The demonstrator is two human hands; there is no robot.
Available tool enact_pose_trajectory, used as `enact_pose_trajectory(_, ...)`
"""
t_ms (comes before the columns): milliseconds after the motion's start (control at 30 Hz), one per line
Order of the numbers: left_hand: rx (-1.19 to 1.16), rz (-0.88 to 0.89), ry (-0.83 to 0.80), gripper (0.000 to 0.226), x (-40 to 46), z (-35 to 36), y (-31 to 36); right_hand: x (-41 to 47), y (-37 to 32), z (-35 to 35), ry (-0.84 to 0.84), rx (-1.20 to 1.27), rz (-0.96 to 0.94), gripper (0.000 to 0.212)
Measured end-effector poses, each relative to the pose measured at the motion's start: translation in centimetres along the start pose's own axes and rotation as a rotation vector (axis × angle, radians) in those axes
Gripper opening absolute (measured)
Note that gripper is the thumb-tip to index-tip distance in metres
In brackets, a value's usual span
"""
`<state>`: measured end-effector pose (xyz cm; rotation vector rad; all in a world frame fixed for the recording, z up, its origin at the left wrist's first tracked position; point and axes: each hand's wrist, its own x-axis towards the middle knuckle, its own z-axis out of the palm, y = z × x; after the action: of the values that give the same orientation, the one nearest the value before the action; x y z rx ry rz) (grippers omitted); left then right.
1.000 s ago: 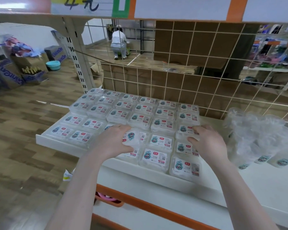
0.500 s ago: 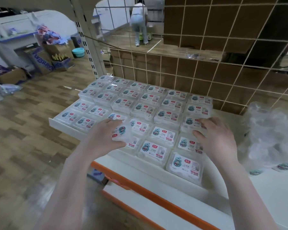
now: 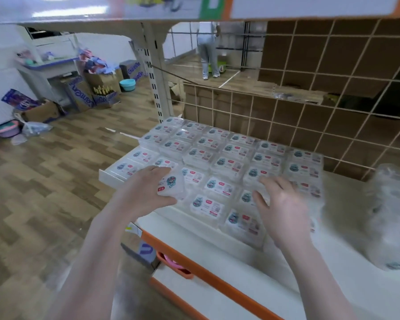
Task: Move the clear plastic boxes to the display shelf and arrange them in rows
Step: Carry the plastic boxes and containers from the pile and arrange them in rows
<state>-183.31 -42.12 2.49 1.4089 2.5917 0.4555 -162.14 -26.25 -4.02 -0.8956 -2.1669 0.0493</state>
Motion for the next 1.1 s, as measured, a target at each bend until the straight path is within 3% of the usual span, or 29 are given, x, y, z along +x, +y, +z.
enact_pose_trajectory(233,0.030,-0.015,0.051,0.072,1.3,-2.9,-8.2,0.6,-7.4,5.5,0.022,-0.019,0.010,0.025)
enact_pose_trajectory(500,0.060,-0.034,0.011,0.053,5.4,-4.9,-14.8,0.9,-12.5,10.1,-0.020,-0.146,0.108,0.028)
enact_pose_trajectory(667,0.098,-0.017,-0.033,0.061,8.1,-4.5,-15.3,1.3,-13.2,11.0,-0.061,-0.172,0.066,0.033)
enact_pose_trajectory(867,0.115,-0.060,-0.003,0.039,10.8,-3.5,-13.6,2.5,-12.9,11.9,-0.071,-0.169,0.031,0.034)
enact_pose_trajectory(1100,0.219,-0.150,0.020,0.055,12.4,-1.8,-11.4,3.3,-12.4,12.3,-0.079,-0.146,0.023,0.032)
